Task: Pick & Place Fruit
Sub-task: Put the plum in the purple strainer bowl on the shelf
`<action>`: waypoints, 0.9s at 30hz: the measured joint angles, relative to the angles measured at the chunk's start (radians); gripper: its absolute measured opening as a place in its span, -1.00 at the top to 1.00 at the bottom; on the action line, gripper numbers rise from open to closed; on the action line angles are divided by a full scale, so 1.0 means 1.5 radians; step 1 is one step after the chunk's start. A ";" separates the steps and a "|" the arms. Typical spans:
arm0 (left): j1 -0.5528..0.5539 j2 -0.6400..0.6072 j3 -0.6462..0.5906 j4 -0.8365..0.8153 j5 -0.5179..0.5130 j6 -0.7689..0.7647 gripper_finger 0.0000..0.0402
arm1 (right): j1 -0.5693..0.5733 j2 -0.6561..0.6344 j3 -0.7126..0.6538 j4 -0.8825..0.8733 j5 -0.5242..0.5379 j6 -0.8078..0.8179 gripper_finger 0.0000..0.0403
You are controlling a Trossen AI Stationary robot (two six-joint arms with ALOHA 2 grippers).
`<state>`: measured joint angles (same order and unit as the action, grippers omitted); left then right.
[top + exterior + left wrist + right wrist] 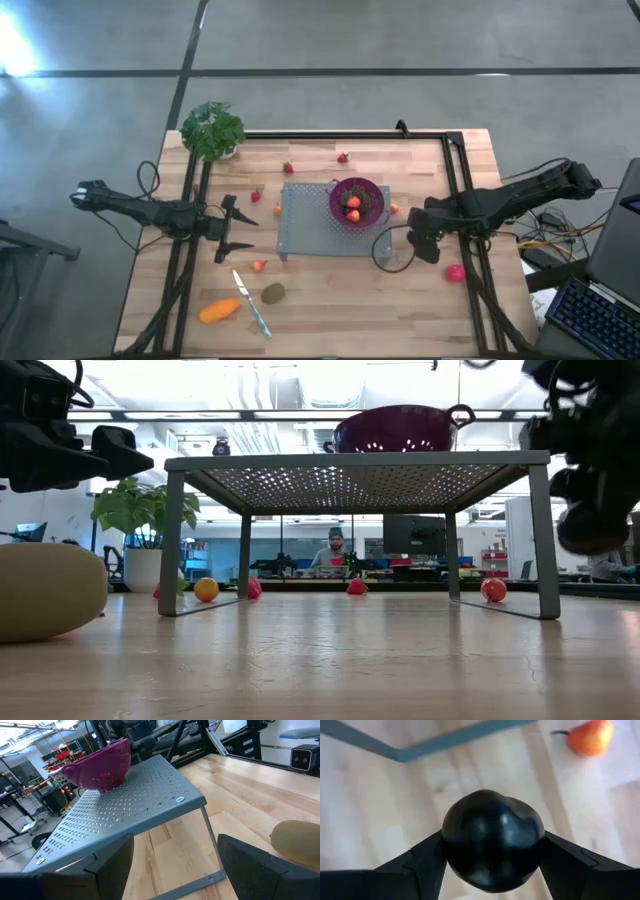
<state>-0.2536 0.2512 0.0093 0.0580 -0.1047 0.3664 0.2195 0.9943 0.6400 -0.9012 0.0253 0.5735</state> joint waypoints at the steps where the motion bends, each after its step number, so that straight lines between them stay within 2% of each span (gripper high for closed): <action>1: 0.000 0.000 0.000 0.000 0.000 0.000 -0.45 | 0.004 -0.011 0.006 0.000 -0.006 0.003 -0.29; 8: 0.000 0.000 0.000 0.000 0.000 0.000 -0.45 | 0.039 -0.066 0.073 0.012 -0.025 0.020 -0.35; 15: 0.000 0.000 0.000 0.000 0.000 0.000 -0.45 | 0.064 -0.076 0.177 0.017 -0.030 0.020 -0.30; 20: 0.000 0.000 0.000 0.000 0.000 0.000 -0.45 | 0.063 -0.046 0.273 0.040 0.000 -0.015 -0.35; 27: 0.000 0.000 0.000 0.000 0.000 0.000 -0.45 | 0.055 0.054 0.416 0.047 0.065 -0.143 -0.33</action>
<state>-0.2538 0.2509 0.0092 0.0579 -0.1047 0.3664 0.3018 1.0760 1.2639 -0.8303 0.1235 0.3597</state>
